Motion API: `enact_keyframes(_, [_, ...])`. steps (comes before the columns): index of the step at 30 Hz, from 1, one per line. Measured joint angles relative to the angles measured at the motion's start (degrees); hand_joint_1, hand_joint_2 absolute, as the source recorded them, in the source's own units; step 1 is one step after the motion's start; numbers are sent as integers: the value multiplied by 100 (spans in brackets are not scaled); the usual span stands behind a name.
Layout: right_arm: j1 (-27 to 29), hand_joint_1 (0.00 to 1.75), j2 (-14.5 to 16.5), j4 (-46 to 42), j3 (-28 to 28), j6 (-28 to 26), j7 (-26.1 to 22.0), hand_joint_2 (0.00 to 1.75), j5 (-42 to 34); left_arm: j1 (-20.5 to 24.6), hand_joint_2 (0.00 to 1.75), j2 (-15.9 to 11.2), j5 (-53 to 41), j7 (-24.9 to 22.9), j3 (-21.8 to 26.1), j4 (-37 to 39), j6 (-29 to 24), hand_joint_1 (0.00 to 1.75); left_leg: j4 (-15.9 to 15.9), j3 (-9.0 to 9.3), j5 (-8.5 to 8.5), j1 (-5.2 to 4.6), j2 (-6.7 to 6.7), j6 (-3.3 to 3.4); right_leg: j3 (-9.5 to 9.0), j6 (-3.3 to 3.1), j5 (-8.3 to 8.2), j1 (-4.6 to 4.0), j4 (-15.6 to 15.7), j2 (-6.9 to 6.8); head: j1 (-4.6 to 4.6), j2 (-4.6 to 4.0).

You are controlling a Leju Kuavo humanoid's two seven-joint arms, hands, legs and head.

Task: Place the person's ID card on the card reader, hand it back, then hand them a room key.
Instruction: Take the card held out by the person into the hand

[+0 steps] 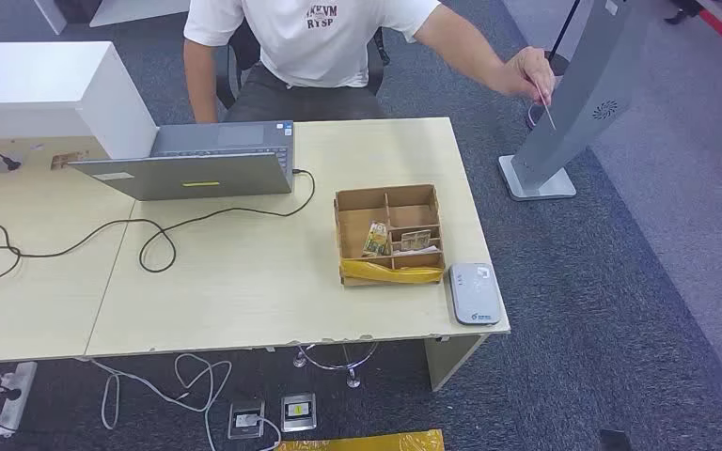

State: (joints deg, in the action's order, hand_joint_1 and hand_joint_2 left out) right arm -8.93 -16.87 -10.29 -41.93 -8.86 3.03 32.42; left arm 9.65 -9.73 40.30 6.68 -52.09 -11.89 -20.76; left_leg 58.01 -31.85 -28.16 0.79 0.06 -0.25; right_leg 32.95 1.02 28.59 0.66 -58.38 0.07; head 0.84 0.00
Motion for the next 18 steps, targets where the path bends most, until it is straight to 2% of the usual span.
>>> enact_keyframes(3, [-47,0,-121,-13,-215,-255,-408,175,-373,-3,0,-1,16,14,0,0,1,0,0,-1,0,-4,0,0,-1,1,0,5,0,0,-2,0])
enact_keyframes(7, [-329,0,-661,-148,-708,-547,-1320,175,-951,-13,0,-4,96,74,0,0,-3,0,0,1,3,-22,2,6,2,6,-4,23,-4,1,-3,0])
enact_keyframes(9, [-493,0,-916,-232,-882,-561,-1401,175,-1001,-13,0,-3,116,93,0,0,-4,0,0,2,6,-23,1,12,0,9,-6,23,-3,0,2,0])
enact_keyframes(12, [-674,0,-1111,-335,-1087,-545,-1708,175,-1066,-20,0,3,143,132,0,0,-5,0,1,-2,10,-30,-6,18,1,11,-7,29,-4,-7,-1,0])
enact_keyframes(15, [-959,0,-1332,-497,-1165,-479,-2135,175,-1111,-24,0,1,184,185,0,0,-16,0,1,-5,11,-43,-3,20,10,14,-9,42,-13,-6,-5,0])
enact_keyframes(18, [-1377,0,-1602,-777,-1150,-416,-2298,175,-1128,-22,0,4,210,243,0,0,-27,0,1,-9,15,-44,-1,26,6,18,-12,43,-15,-5,-2,0])
